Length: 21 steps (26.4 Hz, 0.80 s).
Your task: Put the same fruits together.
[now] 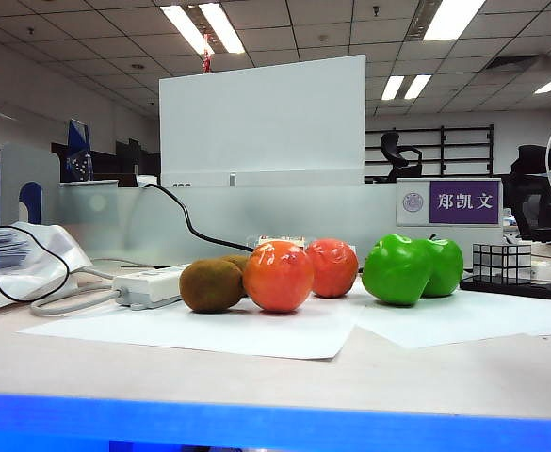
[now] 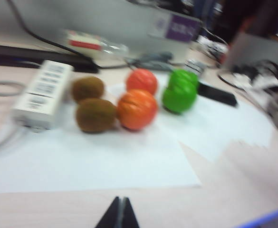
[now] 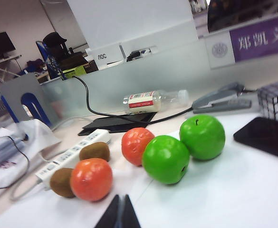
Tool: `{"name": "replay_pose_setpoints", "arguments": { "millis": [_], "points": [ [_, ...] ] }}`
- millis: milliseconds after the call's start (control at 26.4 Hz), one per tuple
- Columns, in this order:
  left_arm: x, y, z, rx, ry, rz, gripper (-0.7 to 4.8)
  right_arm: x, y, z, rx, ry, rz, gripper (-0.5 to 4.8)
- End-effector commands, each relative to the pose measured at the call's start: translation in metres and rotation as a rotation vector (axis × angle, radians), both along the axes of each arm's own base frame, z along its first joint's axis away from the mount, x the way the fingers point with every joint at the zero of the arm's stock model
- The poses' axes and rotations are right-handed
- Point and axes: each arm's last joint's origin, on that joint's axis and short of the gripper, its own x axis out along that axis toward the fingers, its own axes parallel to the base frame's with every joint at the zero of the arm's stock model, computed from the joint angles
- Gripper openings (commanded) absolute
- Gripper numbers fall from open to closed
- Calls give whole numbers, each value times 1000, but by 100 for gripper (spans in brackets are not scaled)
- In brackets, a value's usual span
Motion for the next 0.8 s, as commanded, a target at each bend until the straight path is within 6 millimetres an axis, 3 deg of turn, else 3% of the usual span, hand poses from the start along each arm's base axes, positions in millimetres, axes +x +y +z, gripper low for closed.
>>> {"name": "replay_pose_setpoints", "arguments": {
  "millis": [38,190,797],
  "points": [
    [1,-3,-7,29,-54,-81,-6,1,1,-3,-128,-54,-9,-2],
    [4,-5,-17,88,-115,-82,-6,2,1,-6,-181,-90,-16,-2],
    [6,-3,-15,160,-172,11,-5,3,-1,-6,-170,-99,-95,0]
  ]
}}
